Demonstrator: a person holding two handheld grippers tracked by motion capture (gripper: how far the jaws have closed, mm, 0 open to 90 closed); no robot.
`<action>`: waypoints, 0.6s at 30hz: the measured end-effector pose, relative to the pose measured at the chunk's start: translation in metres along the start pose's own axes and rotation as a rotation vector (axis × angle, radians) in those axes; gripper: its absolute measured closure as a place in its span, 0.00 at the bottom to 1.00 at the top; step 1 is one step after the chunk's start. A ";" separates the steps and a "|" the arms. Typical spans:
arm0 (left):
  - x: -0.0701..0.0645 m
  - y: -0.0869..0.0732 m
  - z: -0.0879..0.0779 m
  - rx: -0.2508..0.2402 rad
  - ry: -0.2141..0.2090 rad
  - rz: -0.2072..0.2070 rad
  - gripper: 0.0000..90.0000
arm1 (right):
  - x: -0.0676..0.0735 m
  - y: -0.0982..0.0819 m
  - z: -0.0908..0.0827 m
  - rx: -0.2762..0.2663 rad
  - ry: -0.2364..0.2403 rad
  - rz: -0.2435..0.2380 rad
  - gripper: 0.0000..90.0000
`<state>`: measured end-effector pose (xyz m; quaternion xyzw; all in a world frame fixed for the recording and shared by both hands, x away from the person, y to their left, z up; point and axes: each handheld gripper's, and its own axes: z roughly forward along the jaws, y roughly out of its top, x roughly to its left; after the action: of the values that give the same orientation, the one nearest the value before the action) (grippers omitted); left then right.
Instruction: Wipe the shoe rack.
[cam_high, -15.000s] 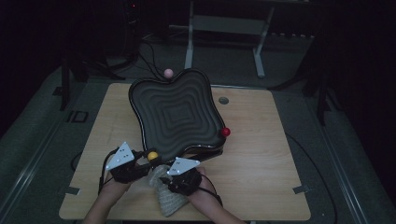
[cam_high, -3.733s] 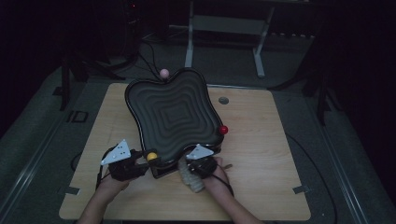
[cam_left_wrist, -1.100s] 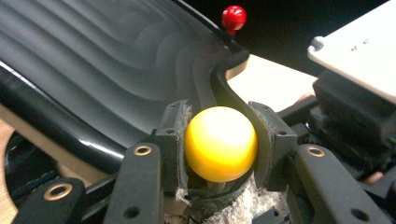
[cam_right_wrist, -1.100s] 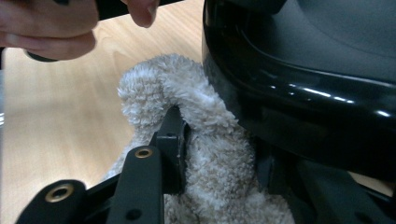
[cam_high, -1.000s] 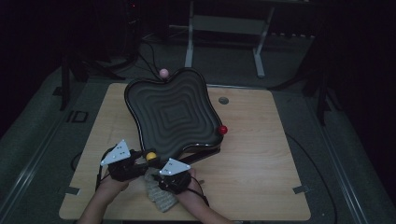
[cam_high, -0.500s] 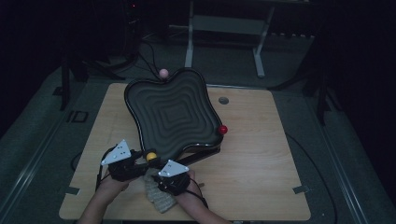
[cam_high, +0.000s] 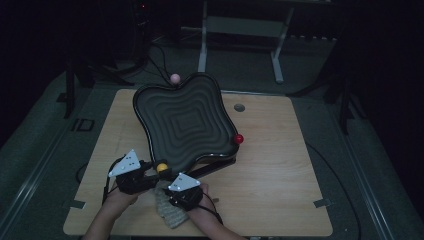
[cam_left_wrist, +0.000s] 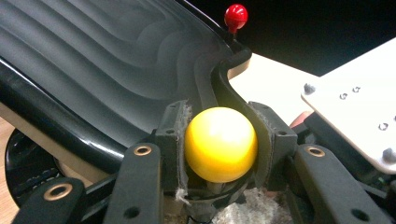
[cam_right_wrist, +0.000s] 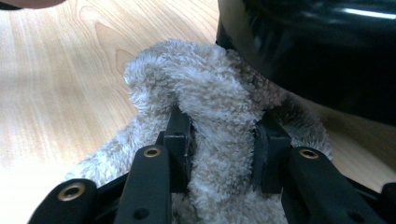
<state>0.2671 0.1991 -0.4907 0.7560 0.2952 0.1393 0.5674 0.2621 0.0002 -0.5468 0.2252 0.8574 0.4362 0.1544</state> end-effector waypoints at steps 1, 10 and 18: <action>0.000 0.000 0.000 -0.003 0.000 -0.001 0.67 | -0.001 0.001 -0.001 -0.001 0.005 0.003 0.71; -0.001 -0.001 0.000 -0.001 0.004 -0.002 0.67 | 0.005 0.006 0.003 -0.058 -0.044 0.032 0.66; 0.001 -0.001 0.000 -0.002 -0.004 -0.005 0.67 | 0.003 -0.001 0.004 0.011 -0.027 -0.016 0.77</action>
<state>0.2675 0.2002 -0.4912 0.7548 0.2959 0.1367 0.5692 0.2607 0.0041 -0.5499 0.2252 0.8594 0.4272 0.1679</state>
